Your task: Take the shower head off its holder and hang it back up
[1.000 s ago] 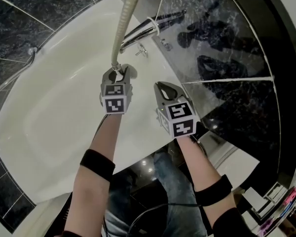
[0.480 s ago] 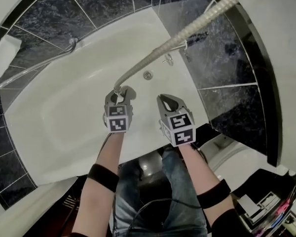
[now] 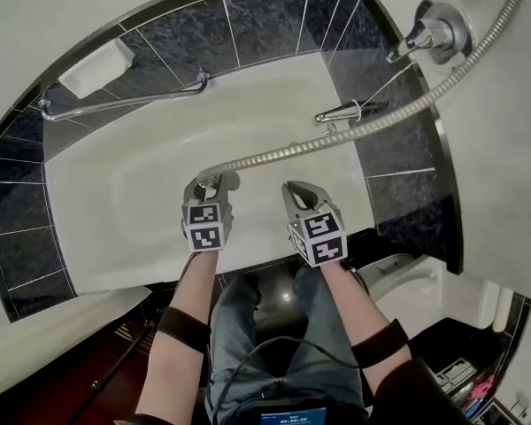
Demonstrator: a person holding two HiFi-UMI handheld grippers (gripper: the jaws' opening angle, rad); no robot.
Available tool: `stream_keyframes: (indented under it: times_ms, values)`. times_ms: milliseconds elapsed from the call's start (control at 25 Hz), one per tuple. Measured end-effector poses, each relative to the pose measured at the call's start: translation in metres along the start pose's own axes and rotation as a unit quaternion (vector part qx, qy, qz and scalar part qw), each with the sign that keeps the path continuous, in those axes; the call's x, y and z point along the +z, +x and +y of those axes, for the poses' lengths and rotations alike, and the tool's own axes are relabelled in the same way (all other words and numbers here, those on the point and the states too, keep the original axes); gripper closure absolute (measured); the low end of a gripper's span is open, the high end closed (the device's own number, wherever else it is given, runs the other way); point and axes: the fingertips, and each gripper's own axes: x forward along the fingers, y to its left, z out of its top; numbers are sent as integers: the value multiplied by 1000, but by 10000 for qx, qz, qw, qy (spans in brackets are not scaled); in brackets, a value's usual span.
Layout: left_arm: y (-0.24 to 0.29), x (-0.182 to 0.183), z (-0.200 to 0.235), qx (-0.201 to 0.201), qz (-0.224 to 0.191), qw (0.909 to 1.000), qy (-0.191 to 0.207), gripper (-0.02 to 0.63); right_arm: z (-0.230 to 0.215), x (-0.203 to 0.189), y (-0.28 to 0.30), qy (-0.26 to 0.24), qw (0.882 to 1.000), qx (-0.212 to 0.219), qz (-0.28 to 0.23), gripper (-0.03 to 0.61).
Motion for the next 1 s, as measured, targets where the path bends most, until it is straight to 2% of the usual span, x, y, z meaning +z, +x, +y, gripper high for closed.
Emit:
stream_keyframes:
  times_ms: [240, 600, 1000]
  values:
    - [-94, 54, 32, 275, -102, 9992, -255, 511, 50, 65, -42, -328, 9992, 193, -132, 534]
    - [-210, 143, 65, 688, -518, 9951, -488, 512, 105, 161, -104, -774, 9945, 506, -493, 534]
    - [-310, 266, 93, 1027, -1227, 9871, -99, 535, 148, 276, -177, -1361, 9800, 859, -1170, 534]
